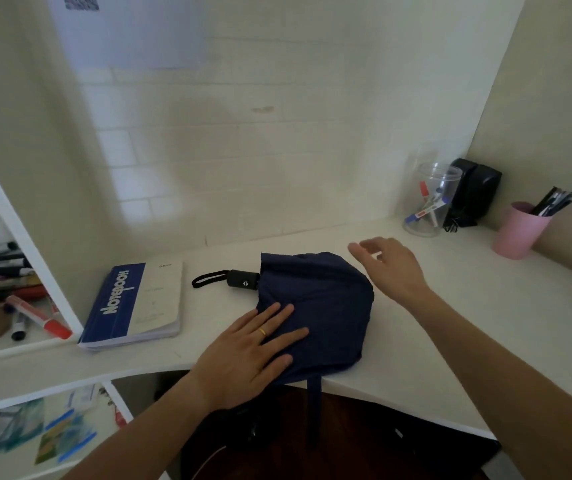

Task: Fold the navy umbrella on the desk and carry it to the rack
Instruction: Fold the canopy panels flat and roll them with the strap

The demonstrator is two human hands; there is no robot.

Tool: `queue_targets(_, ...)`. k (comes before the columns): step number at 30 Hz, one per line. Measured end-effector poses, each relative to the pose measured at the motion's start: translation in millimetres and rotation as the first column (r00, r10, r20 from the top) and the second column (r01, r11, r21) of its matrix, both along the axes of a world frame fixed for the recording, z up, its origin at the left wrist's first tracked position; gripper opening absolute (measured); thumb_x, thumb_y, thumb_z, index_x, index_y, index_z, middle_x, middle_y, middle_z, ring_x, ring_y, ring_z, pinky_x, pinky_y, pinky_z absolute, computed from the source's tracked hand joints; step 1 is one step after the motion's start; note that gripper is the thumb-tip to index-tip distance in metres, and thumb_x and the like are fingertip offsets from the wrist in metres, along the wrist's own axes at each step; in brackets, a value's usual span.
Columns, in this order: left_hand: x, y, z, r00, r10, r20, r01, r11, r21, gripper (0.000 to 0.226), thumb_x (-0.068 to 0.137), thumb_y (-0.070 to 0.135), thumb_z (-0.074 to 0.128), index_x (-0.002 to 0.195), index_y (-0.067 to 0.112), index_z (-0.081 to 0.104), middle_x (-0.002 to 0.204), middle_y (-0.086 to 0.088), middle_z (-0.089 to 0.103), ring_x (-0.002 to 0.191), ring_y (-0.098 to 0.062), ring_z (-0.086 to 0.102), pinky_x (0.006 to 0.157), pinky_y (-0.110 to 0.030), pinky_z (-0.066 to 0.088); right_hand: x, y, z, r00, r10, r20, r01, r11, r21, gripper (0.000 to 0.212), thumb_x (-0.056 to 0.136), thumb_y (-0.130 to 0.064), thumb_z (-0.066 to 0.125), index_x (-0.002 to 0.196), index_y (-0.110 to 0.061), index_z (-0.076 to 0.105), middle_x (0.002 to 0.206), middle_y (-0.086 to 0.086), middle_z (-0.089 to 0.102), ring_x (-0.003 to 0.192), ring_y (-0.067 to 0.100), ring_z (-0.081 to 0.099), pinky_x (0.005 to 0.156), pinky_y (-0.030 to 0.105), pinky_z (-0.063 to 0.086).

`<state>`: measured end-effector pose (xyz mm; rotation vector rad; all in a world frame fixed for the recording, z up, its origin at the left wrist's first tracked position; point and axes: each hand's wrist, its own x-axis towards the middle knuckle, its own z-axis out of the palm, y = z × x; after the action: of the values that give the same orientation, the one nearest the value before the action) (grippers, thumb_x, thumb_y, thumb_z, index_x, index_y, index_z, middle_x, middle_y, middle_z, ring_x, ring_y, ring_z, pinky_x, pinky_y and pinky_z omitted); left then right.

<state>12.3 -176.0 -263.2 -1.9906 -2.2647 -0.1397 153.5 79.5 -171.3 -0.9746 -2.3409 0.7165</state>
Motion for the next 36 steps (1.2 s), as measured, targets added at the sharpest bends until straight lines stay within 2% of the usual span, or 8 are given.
queue_targets(4,-1,-1,-2,1.0,-0.006,0.013,0.005,1.0,0.018,0.052,0.106,0.06,0.008,0.157,0.052,0.002,0.17,0.012,-0.011,0.155,-0.005,-0.016,0.127,-0.037,-0.001,-44,15,14,0.957,0.141,0.254,0.004,0.867,-0.498,0.057,0.08,-0.05,0.076,0.112,-0.002,0.068,0.111,0.007,0.069,0.097,0.023,0.064,0.076,0.033,0.05)
queue_targets(8,-2,0,-3,1.0,-0.005,0.026,0.005,1.0,0.028,0.051,0.106,0.06,0.009,0.157,0.053,0.003,0.17,0.013,-0.01,0.155,-0.005,-0.015,0.127,-0.037,0.0,-57,15,24,0.991,0.107,-0.08,-0.134,0.802,-0.581,0.02,0.086,-0.018,0.077,0.099,-0.004,0.074,0.101,0.012,0.074,0.08,0.019,0.067,0.062,0.026,0.052)
queue_targets(11,-3,1,-4,0.999,-0.006,0.031,0.004,0.999,0.052,0.051,0.106,0.06,0.011,0.157,0.052,0.006,0.17,0.012,-0.007,0.155,-0.005,-0.013,0.126,-0.036,0.0,-51,24,23,0.946,0.045,-0.319,-0.261,0.691,-0.674,0.009,0.087,-0.019,0.075,0.092,-0.013,0.071,0.098,0.008,0.075,0.091,0.022,0.068,0.082,0.035,0.056)
queue_targets(17,-3,-1,-5,1.0,-0.011,0.02,0.01,0.998,0.054,0.052,0.107,0.059,0.011,0.158,0.051,0.007,0.17,0.011,-0.006,0.156,-0.007,-0.01,0.128,-0.036,0.0,-29,10,25,0.872,0.154,-0.465,-0.416,0.733,-0.538,0.023,0.083,-0.012,0.08,0.089,-0.016,0.058,0.095,0.011,0.074,0.081,0.022,0.069,0.068,0.028,0.057)
queue_targets(21,-3,0,-6,1.0,-0.008,0.005,0.008,0.998,0.059,0.053,0.106,0.059,0.01,0.158,0.05,0.008,0.171,0.01,-0.004,0.156,-0.008,-0.008,0.128,-0.037,0.002,-20,1,28,0.921,0.39,0.015,-0.387,0.918,-0.08,0.057,0.07,-0.027,0.09,0.121,-0.03,0.063,0.095,-0.002,0.074,0.09,0.014,0.069,0.081,0.027,0.055)
queue_targets(25,-3,0,-5,1.0,-0.017,0.012,0.016,0.997,0.07,0.052,0.107,0.059,0.011,0.158,0.05,0.01,0.171,0.01,-0.003,0.156,-0.008,-0.008,0.127,-0.036,0.001,-12,-10,31,0.946,0.325,0.02,-0.323,0.931,0.171,0.012,0.08,-0.026,0.079,0.091,-0.03,0.077,0.086,-0.013,0.07,0.079,0.007,0.064,0.074,0.024,0.049)
queue_targets(31,1,2,3,0.991,-0.081,-0.105,0.099,0.979,0.177,0.051,0.108,0.051,0.026,0.154,0.034,0.039,0.168,-0.007,0.023,0.154,-0.024,0.021,0.125,-0.04,0.015,-8,-20,26,0.98,0.077,-0.184,-0.094,0.992,-0.088,0.017,0.087,-0.037,0.073,0.09,-0.023,0.081,0.087,-0.008,0.075,0.082,0.012,0.068,0.077,0.028,0.053)
queue_targets(36,14,10,19,0.988,-0.156,-0.019,0.157,0.975,0.155,0.053,0.099,0.04,0.04,0.145,0.016,0.051,0.131,-0.003,0.047,0.112,-0.018,0.049,0.099,-0.036,0.049,-8,-23,34,0.98,0.021,-0.196,-0.079,0.953,-0.292,0.038,0.072,-0.043,0.086,0.104,-0.029,0.073,0.096,0.0,0.07,0.09,0.017,0.068,0.072,0.028,0.054)
